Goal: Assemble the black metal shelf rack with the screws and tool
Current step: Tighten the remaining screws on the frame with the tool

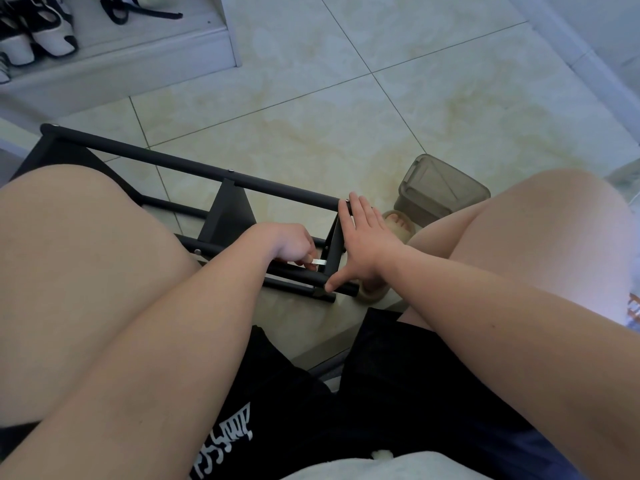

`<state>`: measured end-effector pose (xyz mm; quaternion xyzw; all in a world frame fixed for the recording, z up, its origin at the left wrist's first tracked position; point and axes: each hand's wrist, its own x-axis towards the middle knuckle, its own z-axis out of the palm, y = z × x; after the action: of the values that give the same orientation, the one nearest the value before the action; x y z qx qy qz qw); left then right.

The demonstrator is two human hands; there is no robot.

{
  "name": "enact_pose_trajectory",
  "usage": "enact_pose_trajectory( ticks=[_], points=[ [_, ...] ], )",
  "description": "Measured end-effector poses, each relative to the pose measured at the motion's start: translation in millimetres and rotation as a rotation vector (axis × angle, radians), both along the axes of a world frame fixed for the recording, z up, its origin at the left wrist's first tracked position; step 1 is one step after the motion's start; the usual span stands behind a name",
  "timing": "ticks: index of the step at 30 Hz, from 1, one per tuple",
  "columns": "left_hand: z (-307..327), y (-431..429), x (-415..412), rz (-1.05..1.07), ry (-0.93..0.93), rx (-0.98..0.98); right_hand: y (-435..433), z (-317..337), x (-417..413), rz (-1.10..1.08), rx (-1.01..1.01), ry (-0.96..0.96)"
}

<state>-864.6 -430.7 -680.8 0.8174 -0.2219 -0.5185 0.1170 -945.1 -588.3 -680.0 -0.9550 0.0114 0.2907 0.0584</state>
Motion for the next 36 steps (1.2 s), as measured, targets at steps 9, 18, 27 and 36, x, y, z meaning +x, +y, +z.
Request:
enact_pose_trajectory(
  ticks=[9, 18, 27, 36],
  points=[
    [4, -1, -6, -0.019, -0.019, 0.03, 0, -1, 0, 0.002, -0.001, -0.003],
    [10, 0, 4, 0.093, -0.111, 0.049, 0, 0, 0, 0.007, 0.001, 0.002],
    [-2, -4, 2, 0.49, 0.058, -0.145, 1, 2, -1, 0.002, 0.014, -0.005],
    [-19, -14, -11, 0.776, 0.026, -0.249, 0, 1, -2, -0.002, 0.017, -0.018]
  ],
)
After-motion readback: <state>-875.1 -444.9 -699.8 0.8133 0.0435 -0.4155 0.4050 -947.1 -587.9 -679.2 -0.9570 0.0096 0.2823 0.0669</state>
